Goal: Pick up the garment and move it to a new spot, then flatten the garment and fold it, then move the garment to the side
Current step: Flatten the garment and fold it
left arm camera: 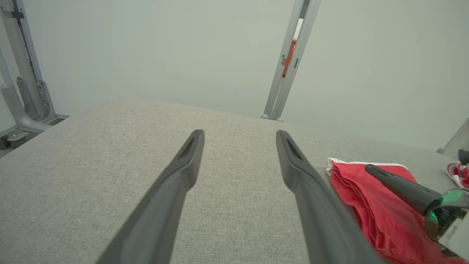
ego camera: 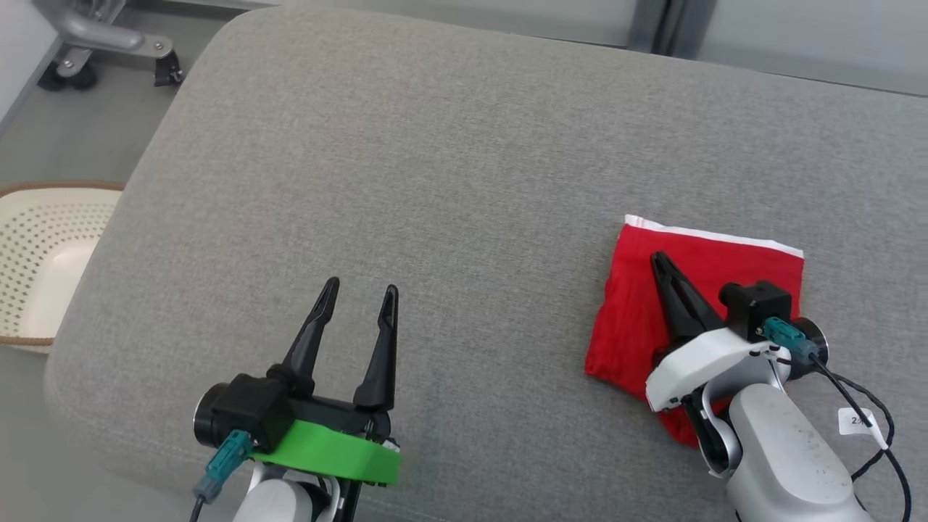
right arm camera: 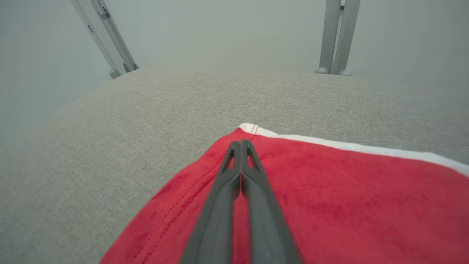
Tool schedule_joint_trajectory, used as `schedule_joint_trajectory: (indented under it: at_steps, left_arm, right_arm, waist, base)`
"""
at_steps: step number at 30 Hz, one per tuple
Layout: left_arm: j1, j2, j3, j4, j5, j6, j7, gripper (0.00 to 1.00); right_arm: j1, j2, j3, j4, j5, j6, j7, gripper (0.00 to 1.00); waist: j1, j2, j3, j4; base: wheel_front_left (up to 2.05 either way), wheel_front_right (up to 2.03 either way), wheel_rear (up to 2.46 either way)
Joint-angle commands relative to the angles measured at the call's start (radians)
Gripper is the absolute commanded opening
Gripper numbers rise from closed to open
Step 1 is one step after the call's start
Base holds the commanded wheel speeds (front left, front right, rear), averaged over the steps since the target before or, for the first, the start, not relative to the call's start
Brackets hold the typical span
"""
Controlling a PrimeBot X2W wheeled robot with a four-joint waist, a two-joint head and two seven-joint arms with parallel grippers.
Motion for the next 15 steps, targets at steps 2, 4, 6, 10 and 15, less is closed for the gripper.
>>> schedule_joint_trajectory:
  at_steps: [2, 4, 6, 10, 15]
  left_arm:
    - [0.015, 0.002, 0.01, -0.001, 0.011, -0.003, -0.003, 1.0]
    - [0.02, 0.002, 0.018, -0.002, 0.014, -0.005, -0.003, 1.0]
    - [0.026, 0.002, 0.026, -0.007, 0.016, -0.007, -0.003, 1.0]
    - [0.039, 0.002, 0.047, -0.015, 0.015, -0.003, -0.003, 1.0]
    - [0.045, 0.002, 0.069, -0.019, 0.02, -0.005, -0.003, 1.0]
  right_arm:
    - [0.024, -0.003, 0.006, -0.046, 0.014, 0.0, 0.001, 0.0]
    - [0.039, -0.002, 0.001, -0.089, 0.017, 0.0, 0.001, 0.0]
    - [0.065, 0.002, -0.004, -0.133, 0.016, 0.0, 0.001, 0.0]
    - [0.12, 0.006, -0.037, -0.222, 0.005, 0.0, 0.001, 0.0]
    - [0.192, 0.014, -0.076, -0.309, -0.015, 0.0, 0.001, 0.0]
  waist:
    - [0.0, 0.0, -0.04, -0.07]
    - [0.0, 0.0, -0.057, -0.1]
    - [0.0, 0.0, -0.075, -0.13]
    - [0.0, 0.0, -0.099, -0.186]
    - [0.0, 0.0, -0.112, -0.248]
  base:
    - [0.0, 0.0, 0.0]
    - [0.0, 0.0, 0.0]
    - [0.0, 0.0, 0.0]
    - [0.0, 0.0, 0.0]
    - [0.0, 0.0, 0.0]
